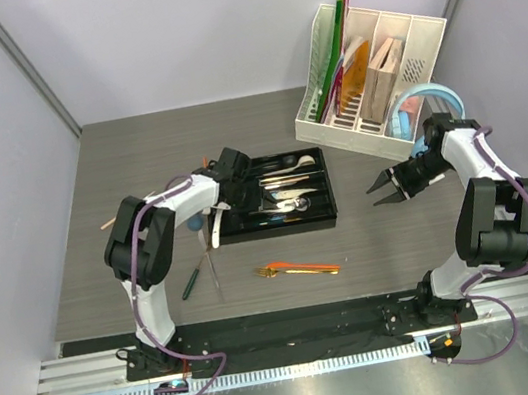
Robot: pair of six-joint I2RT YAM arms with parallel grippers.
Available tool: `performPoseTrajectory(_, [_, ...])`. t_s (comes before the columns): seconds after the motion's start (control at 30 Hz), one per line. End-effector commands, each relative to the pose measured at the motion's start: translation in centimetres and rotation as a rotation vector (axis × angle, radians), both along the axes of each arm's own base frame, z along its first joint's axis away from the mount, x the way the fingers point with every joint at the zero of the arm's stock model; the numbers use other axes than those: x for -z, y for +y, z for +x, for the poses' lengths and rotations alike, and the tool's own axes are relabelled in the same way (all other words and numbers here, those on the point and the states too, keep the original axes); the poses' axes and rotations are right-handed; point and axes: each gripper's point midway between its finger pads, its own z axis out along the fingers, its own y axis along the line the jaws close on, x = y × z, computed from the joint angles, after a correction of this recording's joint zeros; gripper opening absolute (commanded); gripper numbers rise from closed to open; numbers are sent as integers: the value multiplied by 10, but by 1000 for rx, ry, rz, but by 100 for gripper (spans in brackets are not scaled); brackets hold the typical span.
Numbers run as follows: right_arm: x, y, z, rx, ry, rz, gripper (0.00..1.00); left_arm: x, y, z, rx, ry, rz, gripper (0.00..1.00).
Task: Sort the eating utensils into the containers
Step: Place the spoon in the storage box.
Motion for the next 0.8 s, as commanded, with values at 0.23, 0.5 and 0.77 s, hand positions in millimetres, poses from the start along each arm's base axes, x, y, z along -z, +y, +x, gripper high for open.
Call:
performPoseTrajectory(0.23, [-11,4,-3,-11,-52,15,40,-3,-11,19,-61,-9,-111,18])
performPoseTrajectory(0.5, [-10,3,-2,-12,-51,14,40,-9,-12,23,-66,-34,-125,30])
performPoseTrajectory(0.77, [-10,3,-1,-9,-60,15,40,-71,-29,58,1,-224,-312,34])
